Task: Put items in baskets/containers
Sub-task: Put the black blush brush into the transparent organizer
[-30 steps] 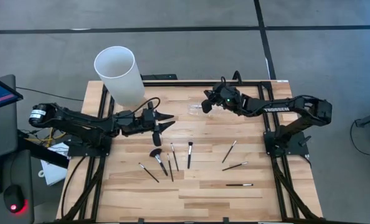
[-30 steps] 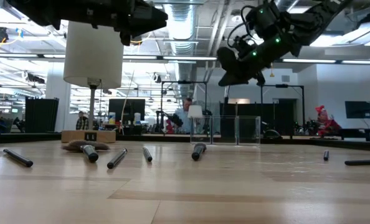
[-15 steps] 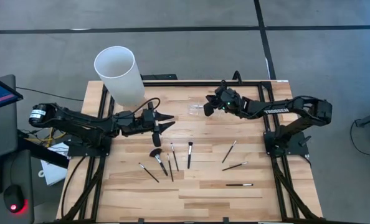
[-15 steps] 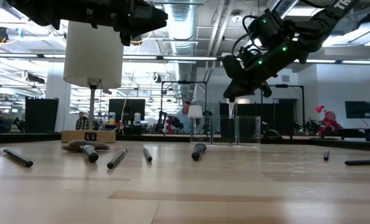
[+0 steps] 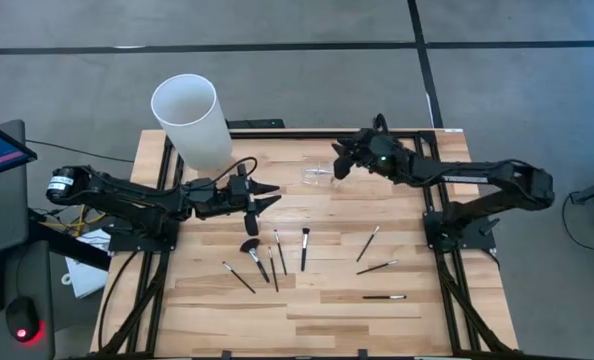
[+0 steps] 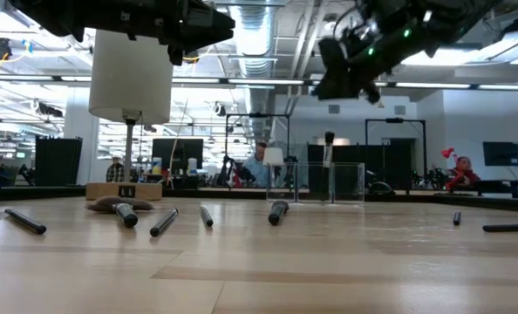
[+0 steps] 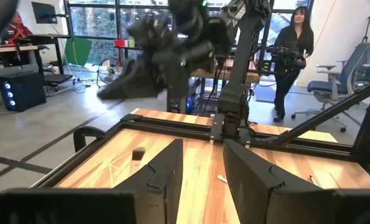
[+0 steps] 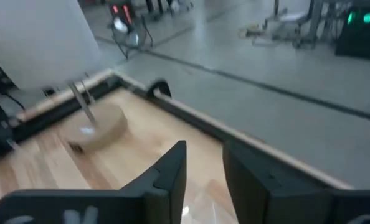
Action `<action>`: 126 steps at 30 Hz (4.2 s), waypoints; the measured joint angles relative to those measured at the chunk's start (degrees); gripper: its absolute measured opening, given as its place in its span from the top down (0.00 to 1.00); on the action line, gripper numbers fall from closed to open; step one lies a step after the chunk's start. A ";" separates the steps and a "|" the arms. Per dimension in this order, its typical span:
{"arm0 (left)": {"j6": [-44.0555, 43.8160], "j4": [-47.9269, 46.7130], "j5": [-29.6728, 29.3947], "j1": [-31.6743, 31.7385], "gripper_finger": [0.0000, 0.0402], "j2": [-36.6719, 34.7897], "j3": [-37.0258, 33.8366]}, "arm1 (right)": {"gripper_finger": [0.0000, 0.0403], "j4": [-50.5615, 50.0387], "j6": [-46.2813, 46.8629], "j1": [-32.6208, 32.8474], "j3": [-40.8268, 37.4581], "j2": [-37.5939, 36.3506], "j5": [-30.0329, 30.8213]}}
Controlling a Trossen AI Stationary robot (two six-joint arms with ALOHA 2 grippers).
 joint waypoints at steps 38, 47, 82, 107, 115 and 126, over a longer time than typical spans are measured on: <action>-1.24 0.82 0.36 0.02 0.72 -2.59 0.04 | 0.59 -32.66 31.98 28.79 22.39 26.16 0.62; -1.72 0.84 4.75 -0.02 0.72 -2.69 0.04 | 0.60 -34.49 41.27 29.25 27.25 35.93 -2.96; -1.32 0.63 15.13 -2.93 0.72 -1.88 0.02 | 0.66 -37.81 62.63 33.00 31.35 43.91 -2.62; -3.06 -0.03 15.84 -5.27 0.72 -1.88 0.02 | 0.65 -50.26 62.67 33.31 39.44 43.78 -5.98; -3.31 -0.02 15.82 -5.26 0.72 -1.88 0.02 | 0.65 -53.57 62.73 33.28 41.09 43.78 -6.50; -3.96 -0.13 15.85 -5.27 0.72 -1.88 0.00 | 0.65 -52.97 59.78 30.26 40.31 43.91 -3.78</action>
